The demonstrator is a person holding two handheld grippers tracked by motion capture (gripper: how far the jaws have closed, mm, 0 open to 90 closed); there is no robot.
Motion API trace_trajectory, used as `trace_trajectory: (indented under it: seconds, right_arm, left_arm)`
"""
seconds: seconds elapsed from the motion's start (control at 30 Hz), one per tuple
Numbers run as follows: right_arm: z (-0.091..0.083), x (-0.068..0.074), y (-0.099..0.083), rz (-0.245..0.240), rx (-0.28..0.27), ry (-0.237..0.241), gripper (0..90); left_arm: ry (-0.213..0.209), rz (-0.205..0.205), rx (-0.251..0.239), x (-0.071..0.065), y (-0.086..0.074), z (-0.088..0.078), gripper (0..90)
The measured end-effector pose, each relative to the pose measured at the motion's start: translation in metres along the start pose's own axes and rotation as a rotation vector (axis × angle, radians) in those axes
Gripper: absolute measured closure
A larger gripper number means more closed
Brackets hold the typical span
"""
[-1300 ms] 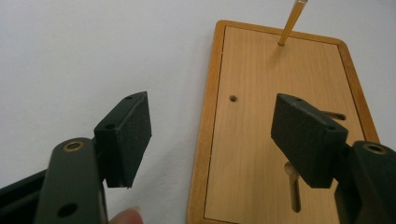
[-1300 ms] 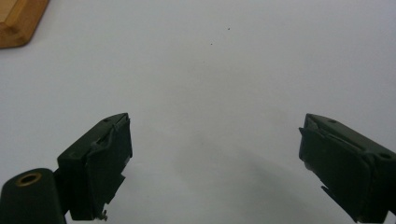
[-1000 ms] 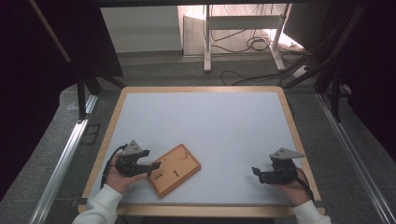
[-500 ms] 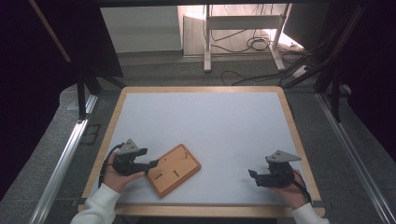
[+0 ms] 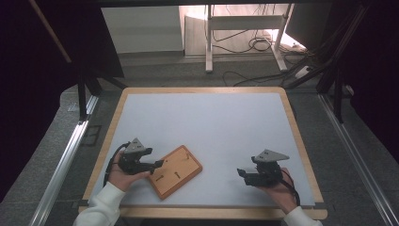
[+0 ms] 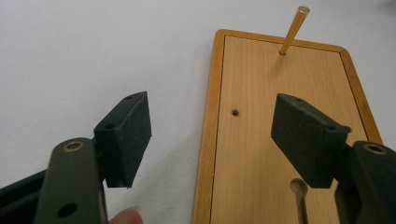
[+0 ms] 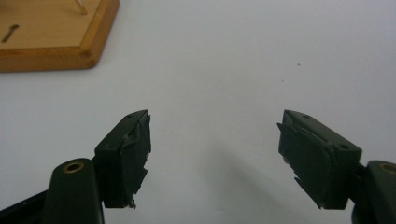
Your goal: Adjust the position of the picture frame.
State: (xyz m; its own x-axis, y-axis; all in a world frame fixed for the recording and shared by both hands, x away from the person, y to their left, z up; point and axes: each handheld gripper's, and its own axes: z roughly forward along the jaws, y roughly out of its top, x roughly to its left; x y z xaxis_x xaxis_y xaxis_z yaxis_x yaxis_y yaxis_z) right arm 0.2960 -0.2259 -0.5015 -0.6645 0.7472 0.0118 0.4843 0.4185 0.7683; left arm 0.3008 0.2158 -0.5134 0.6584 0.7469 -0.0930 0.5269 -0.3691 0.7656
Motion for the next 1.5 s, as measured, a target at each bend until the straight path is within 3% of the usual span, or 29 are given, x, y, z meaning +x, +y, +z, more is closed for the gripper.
trace_trajectory:
  seconds: [0.5,1.0,1.33,1.5]
  right_arm:
    - [0.023,0.016,0.023,-0.051,0.016,0.043,26.4]
    - [0.069,0.061,0.056,-0.136,0.029,0.121,31.6]
    - [0.09,0.085,0.069,-0.162,0.018,0.152,34.6]
    - [0.105,0.096,0.079,-0.181,0.041,0.172,37.7]
  left_arm:
    - [0.002,0.006,0.02,-0.002,0.0,0.004,28.2]
    - [0.0,0.004,0.019,-0.001,-0.001,0.005,28.2]
    - [-0.001,0.005,0.014,-0.001,-0.001,0.006,28.3]
    - [0.006,0.004,0.008,-0.001,-0.001,0.005,28.5]
